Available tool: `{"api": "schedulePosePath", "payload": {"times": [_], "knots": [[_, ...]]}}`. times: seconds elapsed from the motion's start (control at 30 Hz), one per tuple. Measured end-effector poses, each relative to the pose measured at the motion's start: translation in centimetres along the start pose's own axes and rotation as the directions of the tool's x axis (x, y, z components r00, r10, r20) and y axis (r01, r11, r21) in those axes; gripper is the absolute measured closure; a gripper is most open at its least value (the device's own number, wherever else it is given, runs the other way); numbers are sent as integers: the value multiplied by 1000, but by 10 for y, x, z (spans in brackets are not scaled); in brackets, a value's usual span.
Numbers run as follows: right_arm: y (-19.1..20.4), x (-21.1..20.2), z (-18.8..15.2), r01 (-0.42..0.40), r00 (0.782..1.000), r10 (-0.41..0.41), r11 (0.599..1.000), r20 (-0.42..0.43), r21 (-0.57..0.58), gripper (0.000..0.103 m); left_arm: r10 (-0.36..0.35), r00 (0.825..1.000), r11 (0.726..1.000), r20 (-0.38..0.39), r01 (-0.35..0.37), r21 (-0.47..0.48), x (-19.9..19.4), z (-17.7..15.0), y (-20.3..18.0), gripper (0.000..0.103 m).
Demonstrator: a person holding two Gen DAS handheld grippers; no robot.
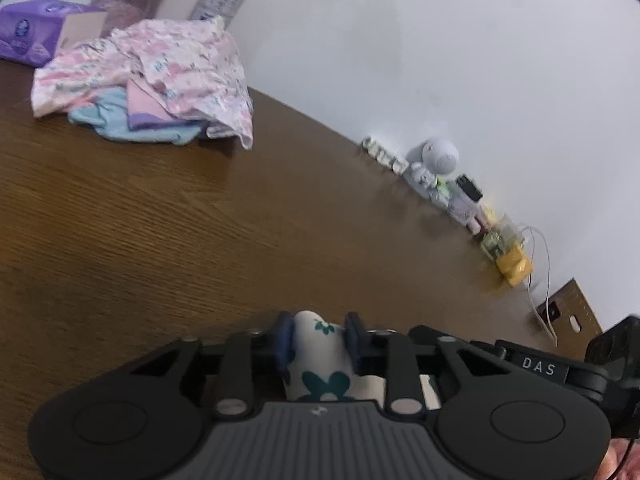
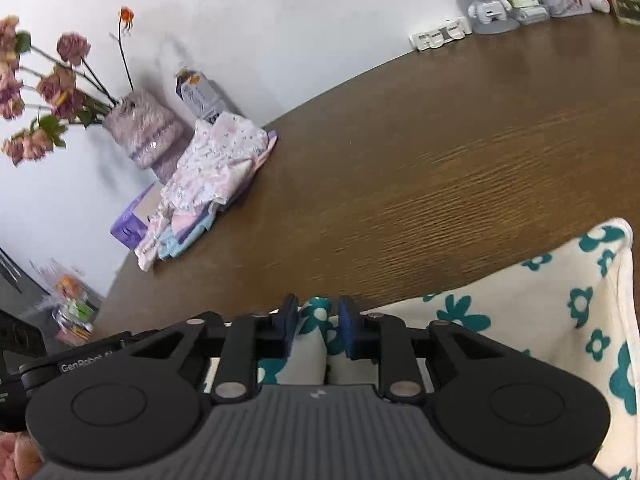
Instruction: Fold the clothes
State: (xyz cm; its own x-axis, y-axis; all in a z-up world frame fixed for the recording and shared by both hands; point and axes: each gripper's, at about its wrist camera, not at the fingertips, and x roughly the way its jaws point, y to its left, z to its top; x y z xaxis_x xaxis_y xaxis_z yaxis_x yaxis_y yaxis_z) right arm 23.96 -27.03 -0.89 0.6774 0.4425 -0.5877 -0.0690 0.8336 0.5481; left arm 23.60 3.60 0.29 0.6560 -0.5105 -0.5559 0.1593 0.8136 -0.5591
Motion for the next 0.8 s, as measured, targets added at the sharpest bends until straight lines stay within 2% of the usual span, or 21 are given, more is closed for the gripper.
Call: {"api": "schedulePosePath", "payload": {"times": [0.03, 0.1, 0.2, 0.23, 0.27, 0.33, 0.4, 0.43, 0.47, 0.5, 0.53, 0.6, 0.63, 0.67, 0.7, 0.73, 0.8], "knots": [[-2, -7, 1, -2, 1000, 2, 1000, 18, 16, 62, 0, 1000, 1000, 14, 0, -15, -7, 0, 1, 38], [-4, -21, -1, -10, 999, 9, 999, 40, 33, 58, -12, 1000, 1000, 27, 13, -19, -20, -3, 1, 38], [-2, -36, -9, -23, 999, 22, 999, 27, 24, 58, -27, 1000, 999, -9, 27, -35, -22, -10, 1, 39], [-1, -37, -13, -21, 1000, 21, 1000, 10, 16, 58, -28, 999, 999, -27, 27, -39, -19, -12, 2, 50], [0, -35, -17, -17, 1000, 17, 1000, -1, 14, 59, -30, 999, 999, -33, 29, -43, -19, -14, 2, 74], [-1, -29, -23, -25, 1000, 25, 999, -16, 21, 86, -36, 999, 998, -33, 34, -53, -21, -16, 2, 73], [1, -33, -24, -31, 999, 31, 999, -11, 18, 86, -42, 999, 997, -33, 40, -63, -23, -18, 3, 62], [3, -35, -25, -33, 999, 34, 999, -8, 16, 81, -39, 999, 997, -29, 37, -65, -27, -19, 3, 46], [5, -42, -27, -20, 1000, 20, 1000, 6, 3, 75, -33, 999, 998, -23, 31, -59, -33, -22, 2, 39], [8, -50, -28, -4, 1000, 5, 1000, 22, -11, 59, -27, 999, 998, -17, 26, -50, -39, -26, 2, 39], [11, -57, -32, 10, 1000, -9, 999, 30, -35, 52, -23, 1000, 998, -21, 22, -51, -44, -30, 2, 40], [17, -65, -40, 29, 999, -28, 997, 24, -74, 52, -32, 998, 997, -46, 29, -65, -45, -36, 2, 42], [19, -66, -44, 34, 999, -34, 996, 9, -86, 52, -45, 997, 997, -58, 41, -68, -44, -39, 1, 50], [21, -64, -47, 31, 1000, -31, 995, 1, -92, 54, -56, 996, 996, -65, 52, -69, -43, -41, 0, 66], [23, -62, -50, 26, 1000, -27, 995, -5, -96, 63, -65, 996, 996, -68, 60, -68, -41, -43, -1, 69], [25, -60, -52, 17, 1000, -18, 995, -1, -99, 77, -65, 996, 996, -63, 61, -62, -40, -44, -3, 69], [31, -57, -56, 17, 1000, -15, 992, 18, -122, 80, -59, 997, 997, -48, 56, -54, -40, -47, -4, 71]]}}
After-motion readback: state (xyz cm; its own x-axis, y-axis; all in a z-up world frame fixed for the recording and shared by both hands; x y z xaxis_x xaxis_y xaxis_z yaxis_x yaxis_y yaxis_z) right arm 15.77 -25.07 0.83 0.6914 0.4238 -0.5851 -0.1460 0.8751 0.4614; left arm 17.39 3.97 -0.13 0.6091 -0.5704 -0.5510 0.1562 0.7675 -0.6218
